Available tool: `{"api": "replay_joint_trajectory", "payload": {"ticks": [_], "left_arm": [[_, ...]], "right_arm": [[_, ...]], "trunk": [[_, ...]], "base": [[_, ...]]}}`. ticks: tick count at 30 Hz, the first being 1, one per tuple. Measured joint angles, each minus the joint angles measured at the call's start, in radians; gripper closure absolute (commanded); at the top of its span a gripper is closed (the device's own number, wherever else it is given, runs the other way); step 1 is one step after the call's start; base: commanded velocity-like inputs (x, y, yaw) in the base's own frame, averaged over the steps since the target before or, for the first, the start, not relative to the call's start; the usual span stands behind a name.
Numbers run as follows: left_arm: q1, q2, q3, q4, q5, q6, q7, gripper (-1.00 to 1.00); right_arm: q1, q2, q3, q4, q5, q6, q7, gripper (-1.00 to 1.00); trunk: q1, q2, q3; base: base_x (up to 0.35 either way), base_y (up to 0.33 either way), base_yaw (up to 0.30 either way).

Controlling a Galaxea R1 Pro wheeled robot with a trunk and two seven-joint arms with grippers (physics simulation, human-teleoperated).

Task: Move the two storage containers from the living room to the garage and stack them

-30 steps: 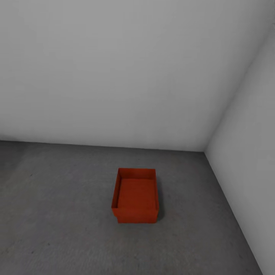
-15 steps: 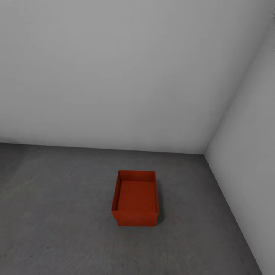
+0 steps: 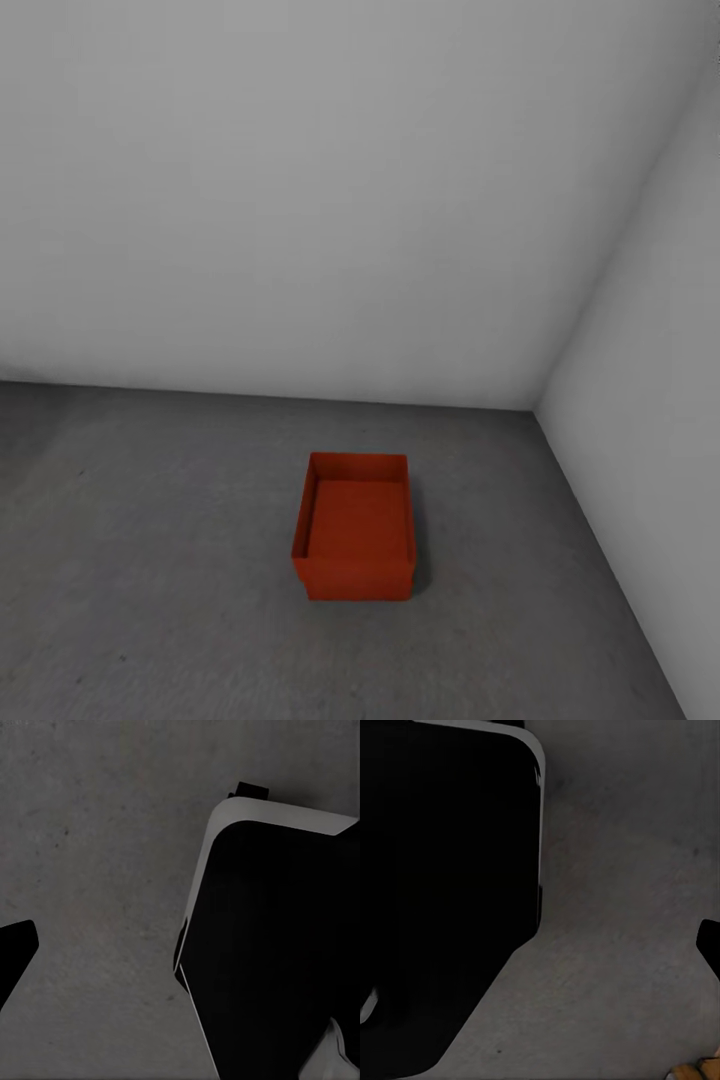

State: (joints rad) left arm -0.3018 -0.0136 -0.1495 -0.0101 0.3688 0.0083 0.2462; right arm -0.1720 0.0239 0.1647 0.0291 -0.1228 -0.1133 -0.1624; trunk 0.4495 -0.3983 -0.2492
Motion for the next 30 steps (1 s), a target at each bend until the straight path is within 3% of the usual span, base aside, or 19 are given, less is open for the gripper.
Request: {"api": "replay_joint_trajectory", "payload": {"ticks": [30], "left_arm": [[0.000, 0.000, 0.000, 0.000, 0.000, 0.000, 0.000, -1.00]], "right_arm": [[0.000, -0.001, -0.001, 0.000, 0.000, 0.002, 0.000, -1.00]], "trunk": [[0.000, 0.000, 0.047]], "base": [[0.000, 0.000, 0.000]]}}
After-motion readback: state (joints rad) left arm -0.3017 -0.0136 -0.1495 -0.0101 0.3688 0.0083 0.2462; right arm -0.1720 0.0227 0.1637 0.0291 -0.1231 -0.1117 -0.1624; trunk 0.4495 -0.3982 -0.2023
